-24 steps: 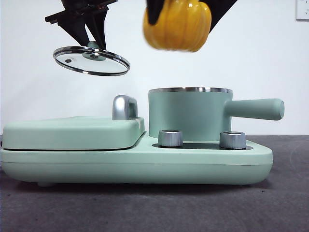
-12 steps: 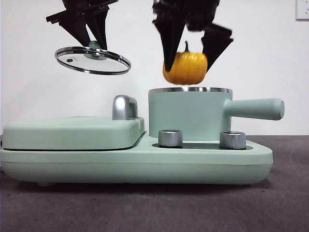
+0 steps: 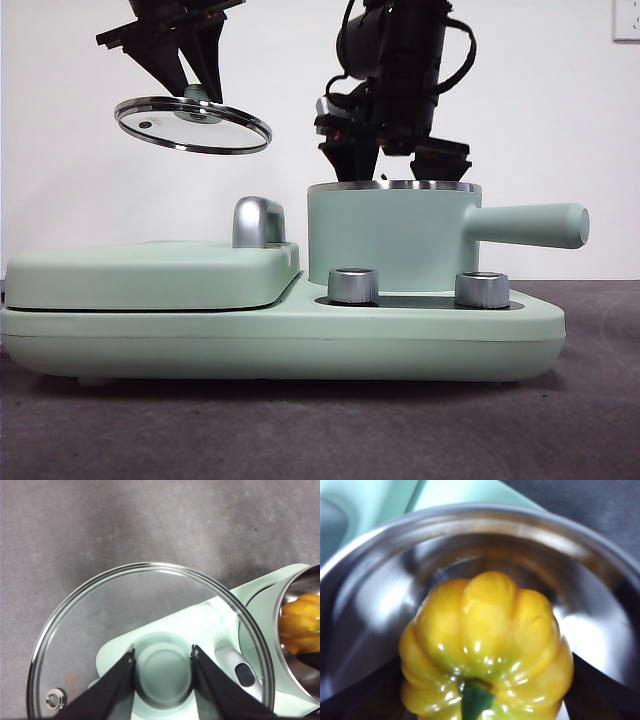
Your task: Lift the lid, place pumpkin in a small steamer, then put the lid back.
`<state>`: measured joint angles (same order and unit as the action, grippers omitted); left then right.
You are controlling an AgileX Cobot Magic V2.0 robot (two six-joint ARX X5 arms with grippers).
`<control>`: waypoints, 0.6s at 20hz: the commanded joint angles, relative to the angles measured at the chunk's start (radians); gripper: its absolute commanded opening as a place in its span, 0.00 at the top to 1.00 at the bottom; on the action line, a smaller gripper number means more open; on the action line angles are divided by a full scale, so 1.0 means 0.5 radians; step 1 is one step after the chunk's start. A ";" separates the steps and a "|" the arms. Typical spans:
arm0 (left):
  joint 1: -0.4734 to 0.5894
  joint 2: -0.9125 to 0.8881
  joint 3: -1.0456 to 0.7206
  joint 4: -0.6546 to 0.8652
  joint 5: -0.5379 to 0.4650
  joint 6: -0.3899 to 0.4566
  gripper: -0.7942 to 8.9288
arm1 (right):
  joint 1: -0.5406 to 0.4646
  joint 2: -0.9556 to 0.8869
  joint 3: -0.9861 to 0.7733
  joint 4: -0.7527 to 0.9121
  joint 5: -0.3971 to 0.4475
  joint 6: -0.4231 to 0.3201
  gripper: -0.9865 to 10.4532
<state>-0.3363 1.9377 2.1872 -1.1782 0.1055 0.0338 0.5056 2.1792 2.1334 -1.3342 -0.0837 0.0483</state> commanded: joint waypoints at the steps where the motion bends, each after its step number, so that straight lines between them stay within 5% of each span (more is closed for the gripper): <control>1: -0.002 -0.014 0.082 0.041 0.004 0.015 0.90 | 0.016 0.076 0.051 -0.027 -0.045 -0.021 0.71; 5: -0.002 -0.014 0.082 0.042 0.004 0.015 0.90 | 0.017 0.106 0.051 -0.036 -0.043 -0.016 0.70; 12: 0.003 -0.014 0.082 0.041 0.004 0.014 0.90 | 0.018 0.106 0.051 -0.051 -0.042 0.009 0.51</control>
<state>-0.3321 1.9377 2.1872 -1.1782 0.1055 0.0341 0.5056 2.2044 2.1334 -1.3392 -0.1043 0.0490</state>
